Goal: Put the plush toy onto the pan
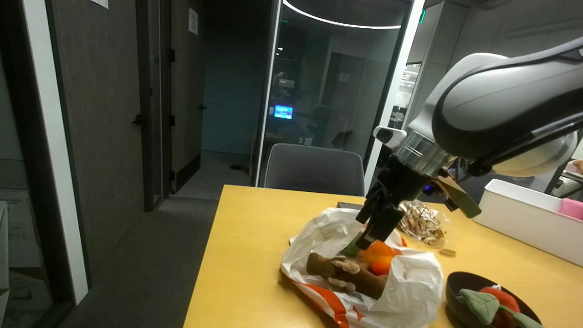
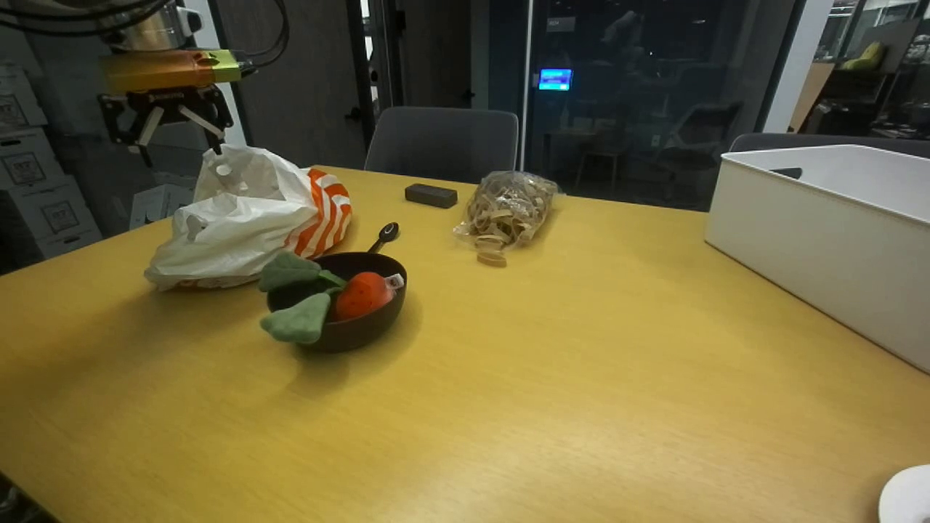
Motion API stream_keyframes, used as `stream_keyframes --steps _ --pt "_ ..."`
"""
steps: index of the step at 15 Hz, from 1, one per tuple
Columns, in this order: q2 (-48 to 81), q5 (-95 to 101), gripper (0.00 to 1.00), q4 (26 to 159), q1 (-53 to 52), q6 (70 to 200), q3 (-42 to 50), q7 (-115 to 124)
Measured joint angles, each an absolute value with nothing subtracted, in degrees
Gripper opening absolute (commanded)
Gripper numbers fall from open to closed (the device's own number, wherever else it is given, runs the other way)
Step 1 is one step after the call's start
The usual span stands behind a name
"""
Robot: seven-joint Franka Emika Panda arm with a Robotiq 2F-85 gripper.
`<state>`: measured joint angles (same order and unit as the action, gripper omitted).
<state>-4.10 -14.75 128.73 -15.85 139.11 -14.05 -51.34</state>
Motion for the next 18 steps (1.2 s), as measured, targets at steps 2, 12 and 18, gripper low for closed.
stream_keyframes --steps 2,12,18 --pt "-2.8 -14.7 1.0 128.5 -15.8 138.9 -14.0 -50.6" --pt "9.2 -14.5 1.0 124.6 -15.0 138.9 -14.1 -50.0" --pt "14.3 -14.3 0.49 121.9 -13.0 139.8 -14.7 -50.0"
